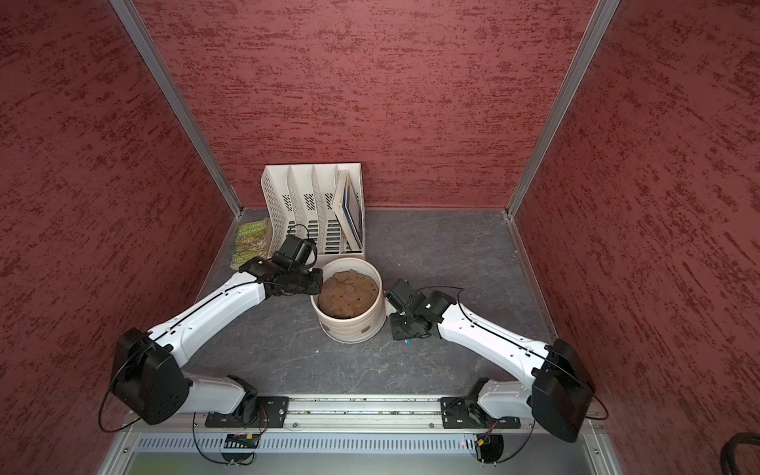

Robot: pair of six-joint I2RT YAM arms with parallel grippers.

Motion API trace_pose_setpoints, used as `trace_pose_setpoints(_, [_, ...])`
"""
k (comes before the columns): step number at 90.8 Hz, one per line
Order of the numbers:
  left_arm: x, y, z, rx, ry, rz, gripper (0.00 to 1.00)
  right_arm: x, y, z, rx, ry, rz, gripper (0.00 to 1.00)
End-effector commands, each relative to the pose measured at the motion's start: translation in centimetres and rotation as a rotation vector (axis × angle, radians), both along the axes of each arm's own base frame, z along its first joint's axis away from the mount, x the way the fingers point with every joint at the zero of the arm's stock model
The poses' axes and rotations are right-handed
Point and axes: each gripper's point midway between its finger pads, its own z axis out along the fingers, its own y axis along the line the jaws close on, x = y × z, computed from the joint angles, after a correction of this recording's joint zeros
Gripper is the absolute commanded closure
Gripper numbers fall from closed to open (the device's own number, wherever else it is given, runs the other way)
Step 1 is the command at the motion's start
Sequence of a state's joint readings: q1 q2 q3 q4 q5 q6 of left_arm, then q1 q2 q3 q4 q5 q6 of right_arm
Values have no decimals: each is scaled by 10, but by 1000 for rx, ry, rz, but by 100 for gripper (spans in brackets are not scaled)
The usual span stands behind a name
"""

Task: Scrub the dried mud off the ceramic pot
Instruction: Brush off the soil from the pot.

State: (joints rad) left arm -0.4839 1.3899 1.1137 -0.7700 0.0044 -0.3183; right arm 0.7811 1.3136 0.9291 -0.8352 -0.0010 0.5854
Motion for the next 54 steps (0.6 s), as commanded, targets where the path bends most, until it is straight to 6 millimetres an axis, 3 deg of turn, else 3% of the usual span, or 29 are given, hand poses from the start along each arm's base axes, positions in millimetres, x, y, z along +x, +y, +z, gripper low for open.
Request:
trace_pose_setpoints(1, [-4,-31,29,-136,-27,-92,100,25,-3,-2,38,-20,-35,100])
trace_pose_setpoints(14, [-3,-22,25,-131,-15,-60,100,34,-30,-18,-17,5,-108,100])
trace_pose_setpoints(26, [-2,-9,20,-117,-5,6,100,34,-37,-17,-14,8,-125,100])
trace_pose_setpoints(39, [-7,4,18,-111,-1,83,100,29,-48,-3,-30,-9,-147,100])
trace_pose_setpoints(54, [-25,24,19,-146,-5,242,100,13,-78,23,-67,-85,-213,100])
